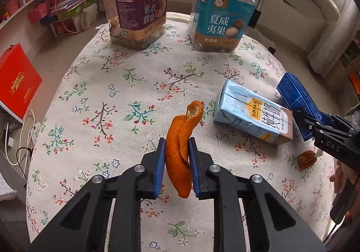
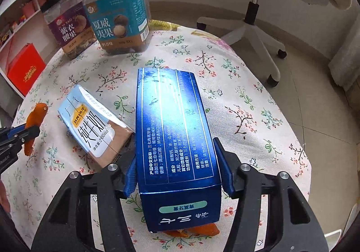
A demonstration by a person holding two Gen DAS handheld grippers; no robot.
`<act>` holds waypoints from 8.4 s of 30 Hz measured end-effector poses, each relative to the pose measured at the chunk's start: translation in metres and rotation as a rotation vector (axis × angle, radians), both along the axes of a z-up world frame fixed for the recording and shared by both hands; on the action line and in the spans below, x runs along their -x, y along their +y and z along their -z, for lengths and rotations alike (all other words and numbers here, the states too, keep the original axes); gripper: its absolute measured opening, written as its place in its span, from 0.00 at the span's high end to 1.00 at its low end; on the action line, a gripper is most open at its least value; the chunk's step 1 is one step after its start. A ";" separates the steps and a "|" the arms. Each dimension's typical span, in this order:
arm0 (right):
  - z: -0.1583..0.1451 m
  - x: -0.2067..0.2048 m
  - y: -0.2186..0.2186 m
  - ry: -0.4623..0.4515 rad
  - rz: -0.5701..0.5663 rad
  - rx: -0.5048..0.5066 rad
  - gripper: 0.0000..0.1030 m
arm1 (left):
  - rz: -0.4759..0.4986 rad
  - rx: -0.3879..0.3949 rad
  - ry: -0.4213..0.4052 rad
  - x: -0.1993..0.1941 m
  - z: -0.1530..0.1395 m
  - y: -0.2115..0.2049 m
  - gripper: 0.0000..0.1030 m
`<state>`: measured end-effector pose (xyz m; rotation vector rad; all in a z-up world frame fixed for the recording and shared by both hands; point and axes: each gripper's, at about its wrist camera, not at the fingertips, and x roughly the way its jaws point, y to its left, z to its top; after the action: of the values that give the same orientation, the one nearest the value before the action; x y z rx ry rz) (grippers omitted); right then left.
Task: Collect trash
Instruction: 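Grasp the orange peel with the left tool while the right tool grasps the long blue box, then carry the long blue box and orange peel to the white bin and release both, then move both tools back over the table, then grasp the milk carton with the left tool while the right tool grasps the orange peel pieces, then carry the orange peel and milk carton to the white bin and release both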
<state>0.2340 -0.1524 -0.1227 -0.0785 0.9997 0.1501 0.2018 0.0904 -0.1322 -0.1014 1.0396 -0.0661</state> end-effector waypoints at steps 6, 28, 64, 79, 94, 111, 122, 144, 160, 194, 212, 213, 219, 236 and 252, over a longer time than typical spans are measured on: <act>-0.043 0.034 0.000 -0.122 0.036 -0.021 0.49 | -0.017 0.018 -0.073 0.018 -0.031 -0.003 0.80; -0.104 0.157 -0.044 -0.299 0.236 -0.053 0.49 | 0.073 0.032 -0.265 0.100 -0.096 -0.061 0.80; -0.106 0.231 -0.199 -0.293 0.563 -0.020 0.48 | 0.343 0.038 -0.291 0.123 -0.096 -0.213 0.80; -0.099 0.277 -0.270 -0.270 0.724 -0.038 0.47 | 0.527 0.067 -0.301 0.152 -0.100 -0.309 0.80; -0.104 0.346 -0.342 -0.346 1.007 -0.025 0.15 | 0.741 0.121 -0.267 0.196 -0.097 -0.413 0.80; -0.133 0.378 -0.349 -0.543 1.146 0.027 0.07 | 0.754 0.134 -0.315 0.201 -0.113 -0.434 0.37; -0.150 0.345 -0.304 -0.637 1.054 0.068 0.07 | 0.500 0.127 -0.462 0.170 -0.148 -0.371 0.18; -0.132 0.199 -0.163 -0.541 0.710 0.110 0.07 | 0.011 -0.033 -0.265 0.029 -0.090 -0.208 0.16; -0.065 0.109 -0.097 -0.235 0.386 0.133 0.07 | -0.369 0.078 0.147 -0.074 0.024 -0.103 0.15; -0.075 0.104 0.011 -0.165 0.004 -0.108 0.64 | -0.167 -0.006 -0.213 0.048 -0.101 -0.018 0.42; -0.122 0.171 -0.092 -0.326 0.309 -0.089 0.63 | 0.002 0.029 -0.383 0.107 -0.138 -0.082 0.42; -0.123 0.174 -0.101 -0.330 0.327 -0.090 0.63 | 0.013 0.030 -0.383 0.108 -0.137 -0.088 0.42; -0.128 0.195 -0.150 -0.356 0.446 -0.085 0.63 | 0.090 0.041 -0.402 0.114 -0.137 -0.125 0.42; -0.122 0.260 -0.260 -0.366 0.728 -0.067 0.62 | 0.320 0.081 -0.400 0.137 -0.132 -0.239 0.42; -0.120 0.321 -0.326 -0.400 0.906 -0.056 0.32 | 0.566 0.101 -0.391 0.186 -0.122 -0.355 0.42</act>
<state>-0.0873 -0.4781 -0.0025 0.3830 0.5556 -0.6458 0.0160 -0.2644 -0.0097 0.1151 0.6469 -0.6290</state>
